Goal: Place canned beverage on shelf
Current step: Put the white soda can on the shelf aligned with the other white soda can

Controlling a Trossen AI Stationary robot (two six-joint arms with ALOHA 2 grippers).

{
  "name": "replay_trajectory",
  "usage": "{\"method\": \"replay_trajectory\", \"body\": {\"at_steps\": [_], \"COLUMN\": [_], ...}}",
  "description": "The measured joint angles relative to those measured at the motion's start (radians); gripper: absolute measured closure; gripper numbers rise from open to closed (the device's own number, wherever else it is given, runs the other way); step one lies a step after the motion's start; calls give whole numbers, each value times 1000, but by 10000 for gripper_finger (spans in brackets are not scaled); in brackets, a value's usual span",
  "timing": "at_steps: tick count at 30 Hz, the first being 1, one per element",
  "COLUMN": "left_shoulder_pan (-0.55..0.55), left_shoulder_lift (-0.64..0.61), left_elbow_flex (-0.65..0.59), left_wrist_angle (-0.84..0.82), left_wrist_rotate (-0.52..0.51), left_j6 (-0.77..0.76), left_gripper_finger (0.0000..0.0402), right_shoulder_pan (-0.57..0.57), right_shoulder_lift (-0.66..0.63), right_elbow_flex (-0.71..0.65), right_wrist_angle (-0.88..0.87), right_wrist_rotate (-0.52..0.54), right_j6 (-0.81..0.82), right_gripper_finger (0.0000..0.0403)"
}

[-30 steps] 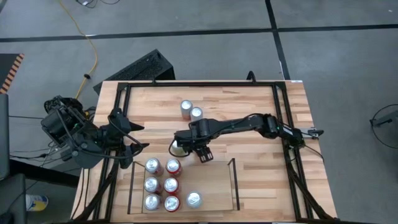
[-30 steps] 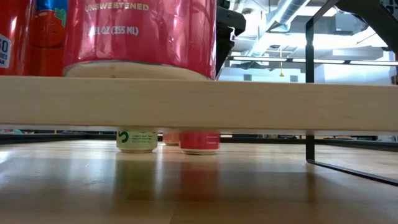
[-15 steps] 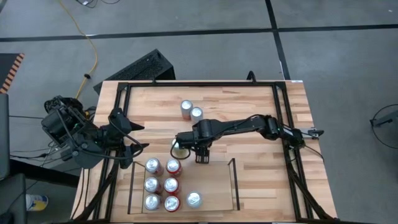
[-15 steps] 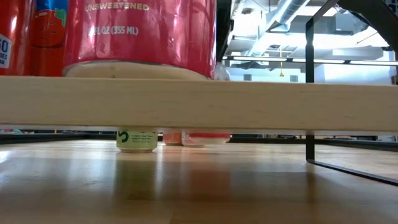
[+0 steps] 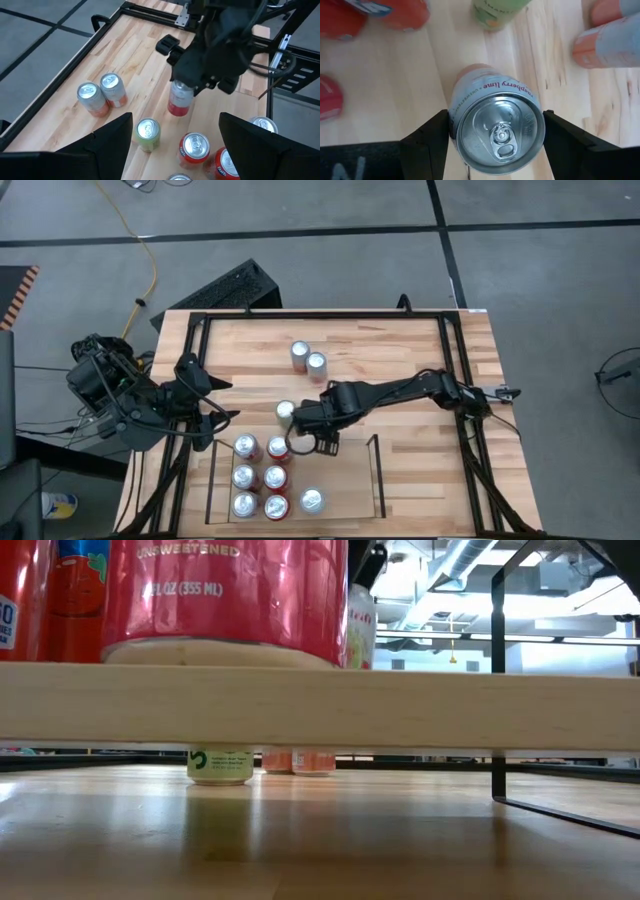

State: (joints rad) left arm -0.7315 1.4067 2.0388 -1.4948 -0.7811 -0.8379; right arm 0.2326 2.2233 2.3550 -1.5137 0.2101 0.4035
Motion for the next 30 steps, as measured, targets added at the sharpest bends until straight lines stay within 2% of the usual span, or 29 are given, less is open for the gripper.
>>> {"method": "replay_trajectory", "body": {"at_steps": [14,30], "left_shoulder_pan": [0,0], "left_shoulder_lift": [0,0], "left_elbow_flex": [0,0], "left_wrist_angle": [0,0], "left_wrist_rotate": [-10,-38], "left_j6": [-6,-9], "left_gripper_finger": [120,120], "right_shoulder_pan": [115,151], "right_shoulder_lift": [-25,-25], "right_elbow_flex": [1,1], "right_wrist_angle": [31,48], "right_wrist_rotate": [-15,-59], "right_j6": [119,175], "right_gripper_finger": [150,150]}}
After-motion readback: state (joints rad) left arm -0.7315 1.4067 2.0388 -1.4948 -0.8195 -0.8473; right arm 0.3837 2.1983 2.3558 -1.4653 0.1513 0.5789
